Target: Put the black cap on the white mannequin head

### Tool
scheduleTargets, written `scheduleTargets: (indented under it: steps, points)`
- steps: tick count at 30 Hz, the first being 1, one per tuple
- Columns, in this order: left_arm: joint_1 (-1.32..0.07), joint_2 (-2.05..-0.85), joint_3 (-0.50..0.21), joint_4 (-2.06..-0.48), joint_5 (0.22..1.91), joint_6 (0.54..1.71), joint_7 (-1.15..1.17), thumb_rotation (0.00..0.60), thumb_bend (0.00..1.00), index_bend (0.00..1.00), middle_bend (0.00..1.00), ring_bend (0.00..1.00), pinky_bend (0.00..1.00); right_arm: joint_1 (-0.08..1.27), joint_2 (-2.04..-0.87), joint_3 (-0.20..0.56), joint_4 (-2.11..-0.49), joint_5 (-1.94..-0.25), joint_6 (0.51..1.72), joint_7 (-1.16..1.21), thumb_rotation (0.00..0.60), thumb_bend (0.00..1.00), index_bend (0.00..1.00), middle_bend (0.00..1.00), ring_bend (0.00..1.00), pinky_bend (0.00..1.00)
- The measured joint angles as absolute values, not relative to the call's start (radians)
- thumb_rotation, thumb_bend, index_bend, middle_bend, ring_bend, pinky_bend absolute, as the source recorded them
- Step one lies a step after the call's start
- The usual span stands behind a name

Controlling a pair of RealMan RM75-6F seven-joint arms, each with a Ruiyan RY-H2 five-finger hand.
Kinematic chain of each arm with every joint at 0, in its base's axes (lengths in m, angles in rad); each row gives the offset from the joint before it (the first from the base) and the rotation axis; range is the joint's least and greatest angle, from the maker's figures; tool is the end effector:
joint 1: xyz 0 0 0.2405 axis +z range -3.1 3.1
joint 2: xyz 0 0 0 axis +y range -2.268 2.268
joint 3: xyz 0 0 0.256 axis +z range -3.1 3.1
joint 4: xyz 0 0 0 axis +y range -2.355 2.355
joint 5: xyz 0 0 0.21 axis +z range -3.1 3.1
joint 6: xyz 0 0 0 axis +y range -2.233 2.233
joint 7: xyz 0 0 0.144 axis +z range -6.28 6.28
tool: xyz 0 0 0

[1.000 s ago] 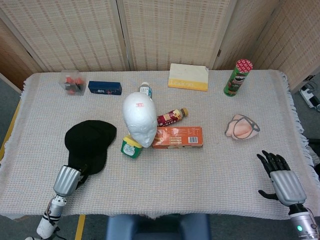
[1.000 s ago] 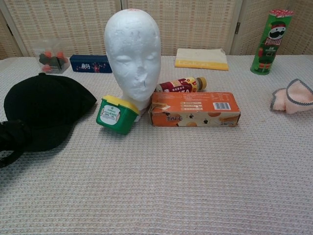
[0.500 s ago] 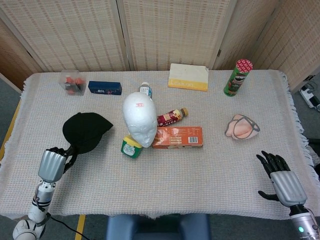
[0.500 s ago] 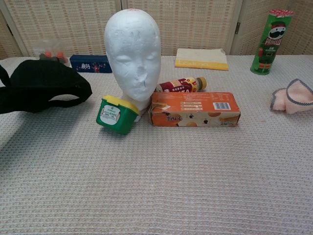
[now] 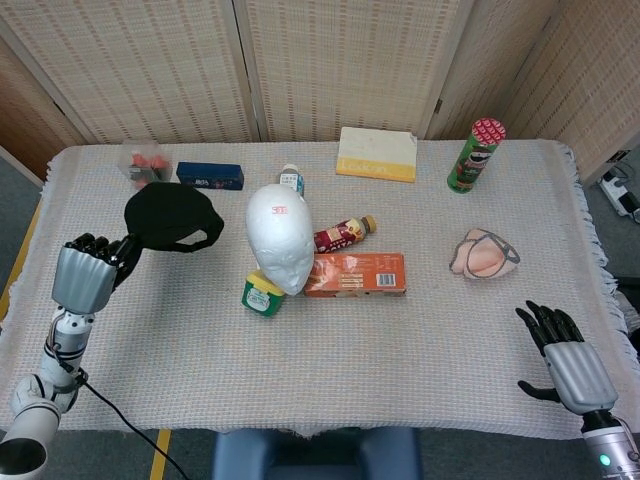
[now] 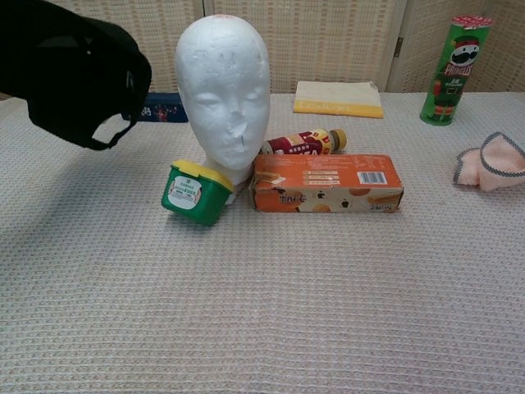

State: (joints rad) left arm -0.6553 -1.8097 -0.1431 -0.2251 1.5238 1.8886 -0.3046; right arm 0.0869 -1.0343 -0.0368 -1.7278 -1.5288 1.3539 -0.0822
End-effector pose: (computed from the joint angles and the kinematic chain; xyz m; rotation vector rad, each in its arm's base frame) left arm -0.2351 0.3568 0.1311 -1.3751 0.1355 -1.3645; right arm -0.3047 -0.1587 0.1454 1.5527 -1.0075 0.7424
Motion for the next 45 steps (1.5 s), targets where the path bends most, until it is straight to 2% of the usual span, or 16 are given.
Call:
scheduleTargets:
  steps: [11, 16, 24, 32, 34, 38, 42, 45]
  points:
    - [-0.887, -1.725, -0.203, -0.355, 1.517, 1.876, -0.173, 0.600, 0.58, 0.65, 1.00, 0.99, 1.00, 0.083, -1.016, -0.025, -1.729, -1.511, 1.364, -0.049, 0.600, 0.03, 0.00, 0.00, 0.00, 0.00]
    - [-0.939, -1.718, -0.203, -0.435, 1.543, 1.883, -0.106, 0.600, 0.58, 0.65, 1.00, 0.99, 1.00, 0.081, -1.008, -0.018, -1.728, -1.502, 1.367, -0.034, 0.600, 0.03, 0.00, 0.00, 0.00, 0.00]
    - [-0.957, -1.749, -0.135, -0.559, 1.638, 1.903, 0.007, 0.600, 0.58, 0.66, 1.00, 0.99, 1.00, 0.073, -0.993, -0.016, -1.726, -1.517, 1.392, 0.000, 0.600, 0.04, 0.00, 0.00, 0.00, 0.00]
    - [-0.875, -1.782, -0.050, -0.642, 1.706, 1.927, 0.064, 0.600, 0.57, 0.65, 1.00, 0.99, 1.00, 0.065, -0.985, -0.018, -1.730, -1.533, 1.406, 0.010, 0.600, 0.04, 0.00, 0.00, 0.00, 0.00]
    - [-0.855, -1.788, -0.039, -0.653, 1.715, 1.929, 0.068, 0.600, 0.55, 0.60, 1.00, 0.99, 1.00, 0.063, -0.985, -0.020, -1.732, -1.539, 1.410, 0.007, 0.600, 0.04, 0.00, 0.00, 0.00, 0.00]
    - [-0.816, -1.793, -0.031, -0.685, 1.720, 1.928, 0.079, 0.600, 0.42, 0.33, 1.00, 0.99, 1.00, 0.061, -0.986, -0.023, -1.734, -1.546, 1.414, 0.001, 0.600, 0.04, 0.00, 0.00, 0.00, 0.00]
    - [-0.789, -1.782, -0.030, -0.734, 1.718, 1.922, 0.091, 0.600, 0.30, 0.13, 1.00, 0.98, 1.00, 0.060, -0.988, -0.026, -1.736, -1.551, 1.414, -0.006, 0.600, 0.04, 0.00, 0.00, 0.00, 0.00]
    - [-0.762, -1.762, -0.026, -0.789, 1.716, 1.915, 0.106, 0.600, 0.25, 0.04, 1.00, 0.96, 1.00, 0.060, -0.989, -0.026, -1.737, -1.554, 1.413, -0.011, 0.600, 0.05, 0.00, 0.00, 0.00, 0.00]
